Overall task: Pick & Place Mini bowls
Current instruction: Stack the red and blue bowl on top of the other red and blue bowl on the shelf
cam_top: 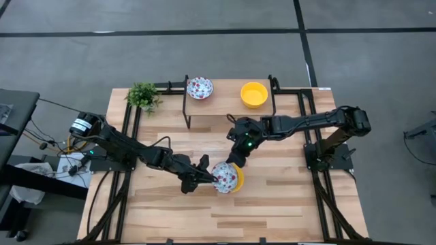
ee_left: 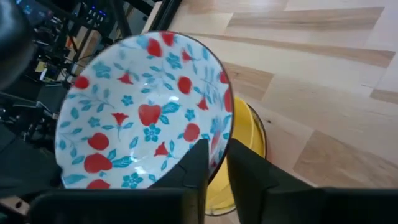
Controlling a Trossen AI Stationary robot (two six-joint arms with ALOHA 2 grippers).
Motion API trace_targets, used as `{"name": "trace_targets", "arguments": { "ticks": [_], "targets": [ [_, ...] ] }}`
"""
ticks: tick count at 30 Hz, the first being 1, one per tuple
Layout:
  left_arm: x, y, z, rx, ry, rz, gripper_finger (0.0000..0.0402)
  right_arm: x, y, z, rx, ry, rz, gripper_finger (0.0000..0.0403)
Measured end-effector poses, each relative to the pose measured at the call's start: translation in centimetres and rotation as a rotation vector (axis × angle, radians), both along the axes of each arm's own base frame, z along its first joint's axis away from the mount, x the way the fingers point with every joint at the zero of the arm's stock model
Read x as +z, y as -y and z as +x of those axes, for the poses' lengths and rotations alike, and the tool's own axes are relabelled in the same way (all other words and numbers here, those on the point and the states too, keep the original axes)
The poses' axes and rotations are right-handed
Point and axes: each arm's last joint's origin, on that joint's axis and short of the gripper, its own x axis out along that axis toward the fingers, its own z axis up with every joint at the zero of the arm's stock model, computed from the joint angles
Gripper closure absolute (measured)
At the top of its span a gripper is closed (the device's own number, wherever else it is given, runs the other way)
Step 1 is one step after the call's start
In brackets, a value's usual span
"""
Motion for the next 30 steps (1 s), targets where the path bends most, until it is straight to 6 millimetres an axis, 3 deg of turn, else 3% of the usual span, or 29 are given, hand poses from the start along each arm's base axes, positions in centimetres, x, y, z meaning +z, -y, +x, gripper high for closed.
{"name": "trace_targets", "arguments": {
  "ticks": [4, 30],
  "targets": [
    [0.22, 0.07, 0.1, -0.009, 0.019, -0.005, 0.0389, -0.03, 0.07, -0.01, -0.007, -0.002, -0.008, 0.0402],
    [0.22, -0.02, 0.08, 0.055, 0.032, 0.038, 0.0394, -0.04, 0.97, 0.01, -0.021, 0.001, -0.011, 0.0403]
  ]
}}
